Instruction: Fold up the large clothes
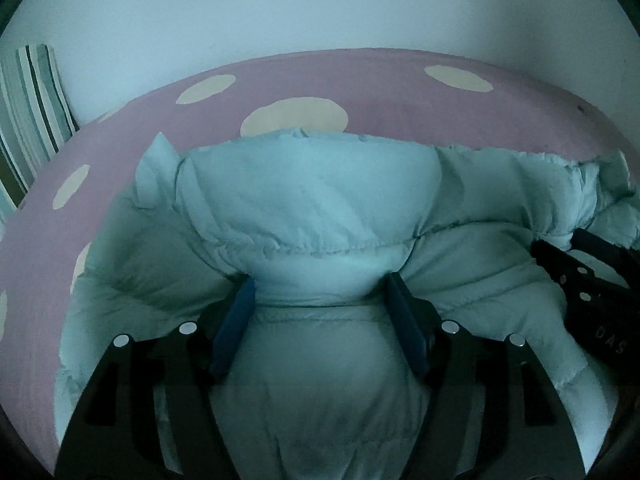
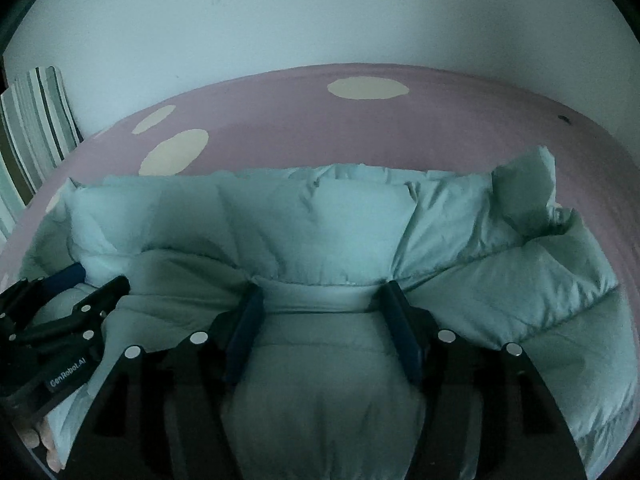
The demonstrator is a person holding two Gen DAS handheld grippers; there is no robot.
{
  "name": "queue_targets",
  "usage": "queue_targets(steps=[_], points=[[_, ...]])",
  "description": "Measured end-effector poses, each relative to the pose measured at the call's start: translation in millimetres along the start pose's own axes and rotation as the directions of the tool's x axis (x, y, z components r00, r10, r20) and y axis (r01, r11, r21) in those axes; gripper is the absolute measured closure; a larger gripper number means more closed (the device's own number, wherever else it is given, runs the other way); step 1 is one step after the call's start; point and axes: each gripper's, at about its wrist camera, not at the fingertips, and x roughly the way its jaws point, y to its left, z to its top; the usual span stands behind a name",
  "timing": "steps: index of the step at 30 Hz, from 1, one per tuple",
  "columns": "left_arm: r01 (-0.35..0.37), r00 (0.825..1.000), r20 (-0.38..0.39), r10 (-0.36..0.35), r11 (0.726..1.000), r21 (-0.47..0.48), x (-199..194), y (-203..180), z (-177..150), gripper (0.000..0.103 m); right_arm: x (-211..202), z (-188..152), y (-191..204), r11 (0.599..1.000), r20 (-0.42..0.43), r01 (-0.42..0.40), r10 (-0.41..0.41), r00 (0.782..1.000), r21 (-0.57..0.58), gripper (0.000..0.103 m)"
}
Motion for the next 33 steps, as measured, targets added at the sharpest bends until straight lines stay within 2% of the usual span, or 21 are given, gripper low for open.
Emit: queue_targets(steps=[11, 19, 23, 26, 30, 33], points=[[0.024, 1.000, 0.014, -0.024, 1.000, -0.008, 9.8, 4.4, -5.7, 0.035, 3.0, -6.5, 2.6, 1.000, 0.012, 0.027, -0.027, 1.000, -0.012, 0.040], [0.029, 1.000, 0.003, -0.029, 1.000, -0.012, -1.3, 7.1, 1.8, 0.032, -4.9, 0.6, 3.6, 1.000, 0.017, 0.026, -0.026, 1.000, -0.010, 0.039], [0.078, 0.997, -0.025, -0.078, 0.996, -0.036, -22.8, 20.4, 2.3, 0.023, -34.6, 5.2, 1.3, 0.999, 0.040, 0.037, -0.037, 0.999, 0.005, 0.029], [0.102, 0.995, -0.010, -0.103, 0.991, -0.092, -50.8, 43.2, -7.3, 0.020, -66.2, 1.0, -7.2, 0.999, 0.080, 0.042, -0.043, 0.996, 0.012, 0.025], [0.060, 0.998, 0.039, -0.054, 0.982, -0.178, -91.7, 87.9, -37.7, 0.013, -109.7, -20.0, -40.7, 0.996, 0.091, 0.039, -0.045, 0.995, 0.076, 0.024], [-0.003, 0.999, 0.038, 0.012, 0.971, -0.239, -109.0, 116.9, -68.0, 0.010, -129.3, -42.1, -71.0, 0.988, 0.072, 0.064, -0.075, 0.995, 0.141, 0.024]])
